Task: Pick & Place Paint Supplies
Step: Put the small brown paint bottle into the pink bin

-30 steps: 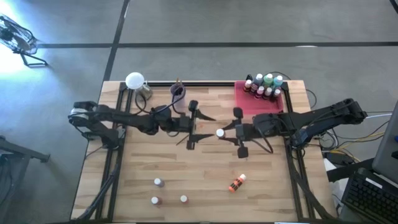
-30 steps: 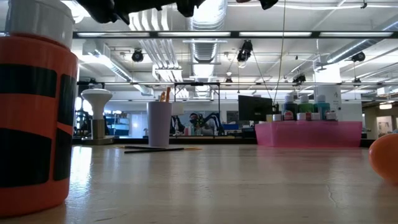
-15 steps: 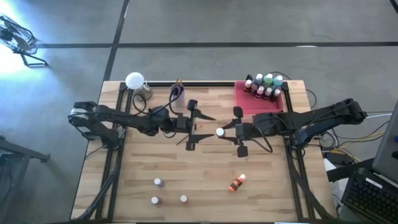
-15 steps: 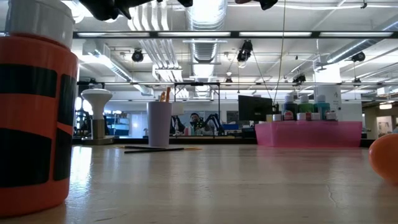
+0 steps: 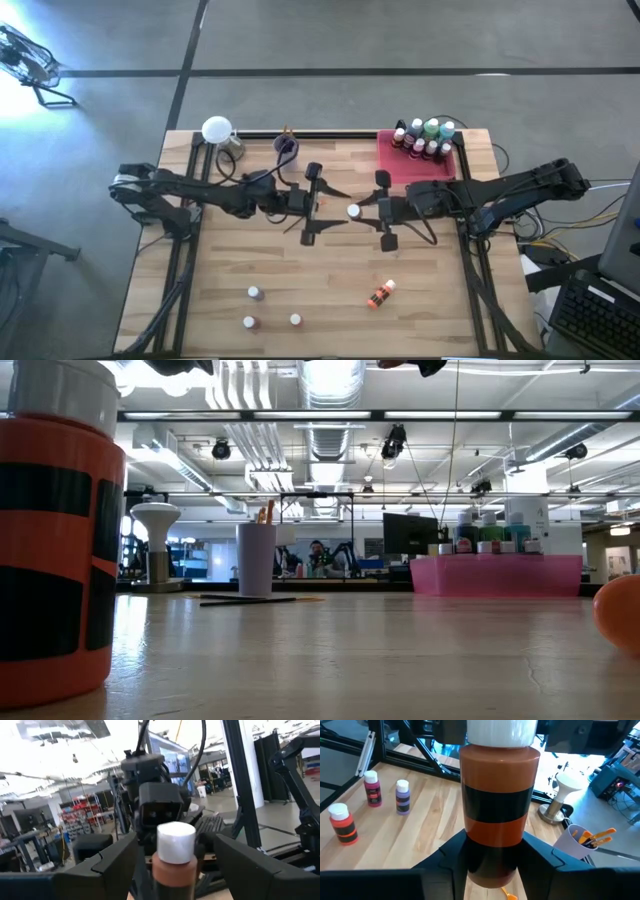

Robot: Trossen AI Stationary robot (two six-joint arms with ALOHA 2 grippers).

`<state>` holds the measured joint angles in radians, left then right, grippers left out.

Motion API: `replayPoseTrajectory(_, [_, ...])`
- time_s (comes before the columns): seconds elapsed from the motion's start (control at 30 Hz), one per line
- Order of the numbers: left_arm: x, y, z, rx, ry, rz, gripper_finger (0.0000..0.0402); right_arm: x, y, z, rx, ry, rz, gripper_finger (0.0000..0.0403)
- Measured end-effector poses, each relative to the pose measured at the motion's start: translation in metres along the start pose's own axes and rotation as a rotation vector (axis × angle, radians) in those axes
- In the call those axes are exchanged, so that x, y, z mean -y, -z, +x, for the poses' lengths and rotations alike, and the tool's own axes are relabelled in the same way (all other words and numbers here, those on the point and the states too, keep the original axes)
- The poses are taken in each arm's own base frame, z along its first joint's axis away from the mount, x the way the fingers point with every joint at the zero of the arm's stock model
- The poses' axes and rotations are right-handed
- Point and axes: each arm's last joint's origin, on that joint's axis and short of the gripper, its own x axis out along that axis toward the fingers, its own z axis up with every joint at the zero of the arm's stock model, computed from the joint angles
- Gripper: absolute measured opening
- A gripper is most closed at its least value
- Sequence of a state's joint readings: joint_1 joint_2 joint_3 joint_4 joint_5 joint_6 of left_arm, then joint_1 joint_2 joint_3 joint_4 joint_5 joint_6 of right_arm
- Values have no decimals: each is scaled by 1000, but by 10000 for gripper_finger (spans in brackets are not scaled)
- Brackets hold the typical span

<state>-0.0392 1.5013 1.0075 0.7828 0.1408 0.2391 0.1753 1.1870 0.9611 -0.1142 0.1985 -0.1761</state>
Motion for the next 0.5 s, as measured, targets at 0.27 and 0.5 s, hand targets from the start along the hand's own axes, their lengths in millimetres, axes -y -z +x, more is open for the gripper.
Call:
replayPoseTrajectory(0.27, [1, 11, 21, -107, 19, 0, 266, 0, 1, 0, -4, 9, 5, 125])
replayPoseTrajectory(0.5, [3, 29, 29, -129, -11, 13, 266, 0, 1, 0, -3, 5, 10, 136])
